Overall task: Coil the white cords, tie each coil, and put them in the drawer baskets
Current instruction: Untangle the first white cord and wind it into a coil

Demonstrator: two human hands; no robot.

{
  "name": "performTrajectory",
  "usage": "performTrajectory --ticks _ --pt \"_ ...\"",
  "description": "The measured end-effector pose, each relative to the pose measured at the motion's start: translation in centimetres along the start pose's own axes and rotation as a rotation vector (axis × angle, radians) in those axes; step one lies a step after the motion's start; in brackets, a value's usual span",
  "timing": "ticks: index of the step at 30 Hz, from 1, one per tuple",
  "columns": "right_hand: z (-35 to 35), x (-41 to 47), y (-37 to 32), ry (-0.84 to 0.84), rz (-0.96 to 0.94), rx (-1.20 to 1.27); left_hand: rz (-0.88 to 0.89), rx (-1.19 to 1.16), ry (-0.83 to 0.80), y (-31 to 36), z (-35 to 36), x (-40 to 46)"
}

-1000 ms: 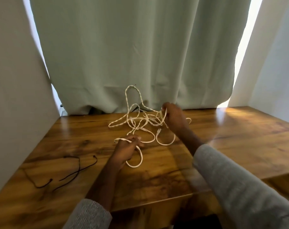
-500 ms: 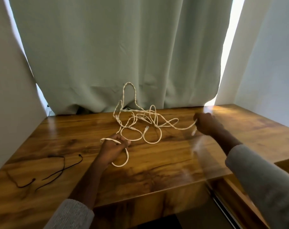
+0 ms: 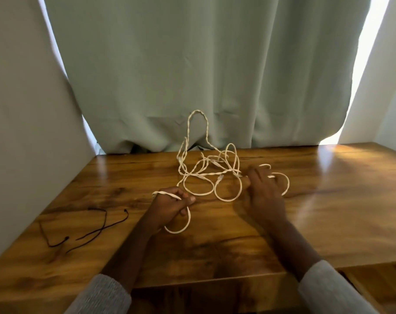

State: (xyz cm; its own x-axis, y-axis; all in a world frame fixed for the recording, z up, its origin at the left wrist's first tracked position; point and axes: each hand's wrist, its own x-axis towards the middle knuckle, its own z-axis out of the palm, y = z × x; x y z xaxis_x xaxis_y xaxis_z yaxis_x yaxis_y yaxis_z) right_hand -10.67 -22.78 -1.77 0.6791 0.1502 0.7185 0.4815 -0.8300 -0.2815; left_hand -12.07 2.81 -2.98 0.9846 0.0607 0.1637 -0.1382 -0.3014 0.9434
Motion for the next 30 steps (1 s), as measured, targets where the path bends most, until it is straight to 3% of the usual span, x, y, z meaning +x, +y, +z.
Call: performTrajectory --ticks 3,9,11,14,19,24,30 --pt "3.4 2.0 -3.9 -0.176 -0.152 0.011 -0.005 -0.019 -0.01 -0.2 -0.4 0.1" --pt "8.6 8.0 -7.6 -0.508 -0.232 -0.334 0.01 0.019 0.018 -0.6 -0.6 -0.1" --pt "8.5 10.1 -7.2 -0.514 -0.308 -0.301 0.003 0.011 0.014 -0.9 -0.8 0.1" --pt "5.1 11.8 -4.9 -0.385 -0.417 -0.211 -0.009 -0.009 -0.019 -1.3 -1.0 0.7" --pt "-4.5 10.9 1.9 -0.182 -0.567 -0.408 -0.001 -0.032 -0.072 -1.8 -1.0 1.3" --pt "-9.5 5.6 8.2 -0.212 -0.379 -0.575 -0.011 -0.094 -0.096 -1.6 -0.9 1.0" --pt "-9.4 -1.1 12.5 -0.685 0.161 -0.823 -0.032 -0.125 -0.141 -1.4 -1.1 1.0"
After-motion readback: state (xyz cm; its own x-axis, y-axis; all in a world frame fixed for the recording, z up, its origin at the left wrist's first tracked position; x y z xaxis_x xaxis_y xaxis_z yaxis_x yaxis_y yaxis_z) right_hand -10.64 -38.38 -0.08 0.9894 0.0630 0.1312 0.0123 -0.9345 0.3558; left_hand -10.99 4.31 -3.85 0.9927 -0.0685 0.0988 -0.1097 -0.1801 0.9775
